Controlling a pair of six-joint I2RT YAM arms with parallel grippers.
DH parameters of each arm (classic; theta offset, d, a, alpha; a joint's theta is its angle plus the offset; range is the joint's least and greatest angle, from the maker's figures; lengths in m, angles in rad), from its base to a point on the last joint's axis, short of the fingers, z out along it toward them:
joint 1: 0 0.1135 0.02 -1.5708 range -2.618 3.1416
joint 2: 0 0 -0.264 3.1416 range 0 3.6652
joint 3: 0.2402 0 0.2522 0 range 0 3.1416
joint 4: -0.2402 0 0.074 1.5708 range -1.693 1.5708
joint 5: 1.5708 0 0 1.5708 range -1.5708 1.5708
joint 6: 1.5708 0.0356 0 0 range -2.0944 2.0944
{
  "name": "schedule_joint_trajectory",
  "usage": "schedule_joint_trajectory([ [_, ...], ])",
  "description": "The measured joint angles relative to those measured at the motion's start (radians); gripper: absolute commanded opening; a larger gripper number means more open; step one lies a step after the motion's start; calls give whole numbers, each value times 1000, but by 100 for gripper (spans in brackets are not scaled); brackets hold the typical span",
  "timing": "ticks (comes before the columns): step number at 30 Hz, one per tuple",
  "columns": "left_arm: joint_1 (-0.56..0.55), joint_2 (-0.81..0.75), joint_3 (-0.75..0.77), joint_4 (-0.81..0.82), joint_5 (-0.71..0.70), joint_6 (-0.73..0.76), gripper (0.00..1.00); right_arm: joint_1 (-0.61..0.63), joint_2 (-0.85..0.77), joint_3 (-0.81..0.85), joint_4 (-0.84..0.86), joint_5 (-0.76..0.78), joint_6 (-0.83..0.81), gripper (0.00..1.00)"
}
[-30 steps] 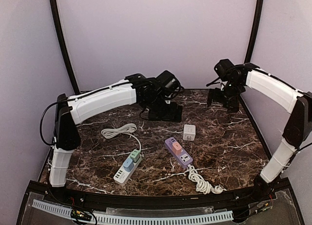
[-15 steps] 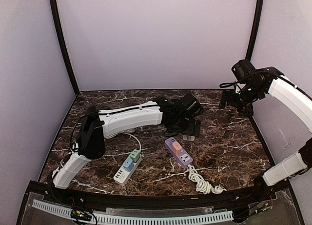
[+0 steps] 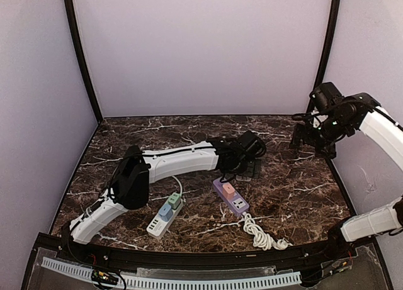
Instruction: Insert the plug
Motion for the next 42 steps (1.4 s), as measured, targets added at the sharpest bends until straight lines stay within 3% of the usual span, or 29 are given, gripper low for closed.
schedule_joint_trajectory([
  [4, -8, 13, 0, 2, -8, 1, 88, 0, -30, -17, -21, 2, 1, 98],
  [13, -11, 13, 2, -26, -21, 19, 64, 0, -58, -35, -45, 8, 4, 98],
  [16, -11, 13, 2, -44, -23, 61, 63, 0, -58, -35, -45, 10, 4, 98],
  [24, 8, -47, -96, -16, 79, 262, 64, 0, -71, -44, -43, 7, 3, 98],
  [28, 35, -97, -182, -1, 171, 343, 79, 0, -90, -53, -43, -2, 3, 98],
  [32, 61, -102, -223, -7, 227, 374, 87, 0, -101, -54, -42, -6, 0, 98],
  [42, 77, -104, -234, -9, 335, 398, 86, 0, -126, -58, -43, -9, -11, 99],
])
